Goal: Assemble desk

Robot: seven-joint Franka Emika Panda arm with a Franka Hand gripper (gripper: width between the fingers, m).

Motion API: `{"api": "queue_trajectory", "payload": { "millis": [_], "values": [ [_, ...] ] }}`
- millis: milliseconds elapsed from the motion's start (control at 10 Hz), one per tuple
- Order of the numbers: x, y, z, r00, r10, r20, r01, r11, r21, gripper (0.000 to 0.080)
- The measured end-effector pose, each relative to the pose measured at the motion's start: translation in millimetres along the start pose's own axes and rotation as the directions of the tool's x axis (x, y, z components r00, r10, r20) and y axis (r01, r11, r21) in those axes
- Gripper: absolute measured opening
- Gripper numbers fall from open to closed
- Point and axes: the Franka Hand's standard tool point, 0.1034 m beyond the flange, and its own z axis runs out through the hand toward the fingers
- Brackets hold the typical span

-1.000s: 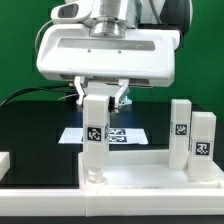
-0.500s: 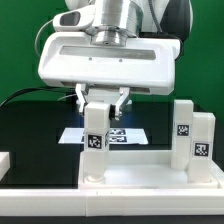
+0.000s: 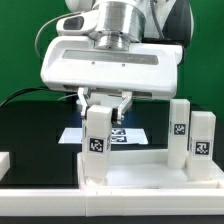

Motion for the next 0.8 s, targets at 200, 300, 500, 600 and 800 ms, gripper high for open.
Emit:
{"api": "queue_trajectory", "payload": {
  "millis": [200,300,500,600,800],
  "values": [
    [0.3,3.4,0.4,1.0,0.001,0.001,-0.001,1.0,-0.003,0.0287],
    [0.6,3.7,0.9,1.0,0.0,-0.006,0.0,1.0,-0.004,0.0287],
    [2.0,3.0,1.7,1.0,-0.005,-0.027,0.005,1.0,-0.005,0.0287],
    [2.0,3.0,1.7,1.0,-0.007,-0.026,0.007,1.0,-0.005,0.0287],
    [1.8,3.0,1.8,1.0,-0.011,-0.026,0.011,1.0,-0.005,0.0313]
  ]
}}
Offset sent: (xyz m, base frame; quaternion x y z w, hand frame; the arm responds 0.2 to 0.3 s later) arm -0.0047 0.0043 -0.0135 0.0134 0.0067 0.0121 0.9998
